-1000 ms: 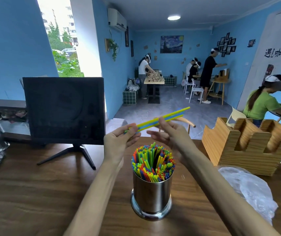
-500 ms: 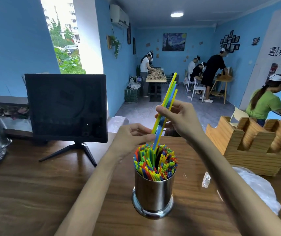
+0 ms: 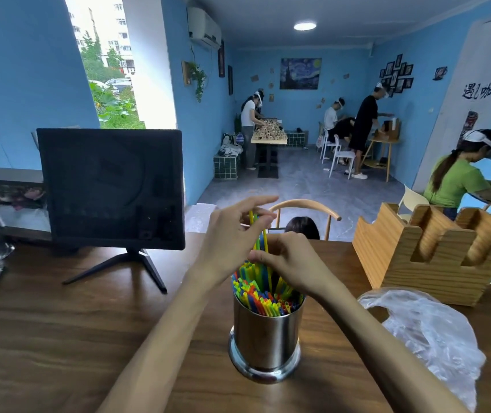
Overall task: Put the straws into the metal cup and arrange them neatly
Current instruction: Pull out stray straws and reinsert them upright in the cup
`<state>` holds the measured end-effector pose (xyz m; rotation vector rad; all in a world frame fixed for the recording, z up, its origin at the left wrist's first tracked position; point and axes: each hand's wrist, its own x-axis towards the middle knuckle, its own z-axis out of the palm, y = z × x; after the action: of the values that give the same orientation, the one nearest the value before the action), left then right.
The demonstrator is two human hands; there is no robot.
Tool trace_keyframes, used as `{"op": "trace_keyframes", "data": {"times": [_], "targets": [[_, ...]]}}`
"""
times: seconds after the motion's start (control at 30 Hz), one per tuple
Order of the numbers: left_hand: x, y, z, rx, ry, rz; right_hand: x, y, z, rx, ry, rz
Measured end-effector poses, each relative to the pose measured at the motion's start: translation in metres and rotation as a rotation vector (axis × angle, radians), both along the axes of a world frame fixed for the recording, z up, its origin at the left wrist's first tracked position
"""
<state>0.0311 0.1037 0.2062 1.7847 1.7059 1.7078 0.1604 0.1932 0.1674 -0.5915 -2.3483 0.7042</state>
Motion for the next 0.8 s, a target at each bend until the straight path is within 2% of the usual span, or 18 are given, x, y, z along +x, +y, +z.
{"op": "trace_keyframes", "data": {"times": [0.2,0.37,0.53,0.7,0.8], "targets": [[-0.001,0.002,-0.026,-0.051,0.018,0.058,0.003,-0.001,-0.023,0.101,-0.055,-0.128],[0.000,0.002,-0.040,-0.120,0.035,0.026,0.003,0.001,-0.021,0.052,-0.102,-0.133],[-0.003,0.002,-0.061,-0.200,0.149,-0.007,0.013,0.003,-0.018,-0.001,-0.097,-0.115],[-0.003,-0.004,-0.070,-0.312,0.225,-0.135,0.019,0.002,-0.023,-0.101,-0.055,-0.131],[-0.005,-0.009,-0.073,-0.273,0.244,-0.161,0.026,0.003,-0.024,-0.272,0.075,-0.098]]}}
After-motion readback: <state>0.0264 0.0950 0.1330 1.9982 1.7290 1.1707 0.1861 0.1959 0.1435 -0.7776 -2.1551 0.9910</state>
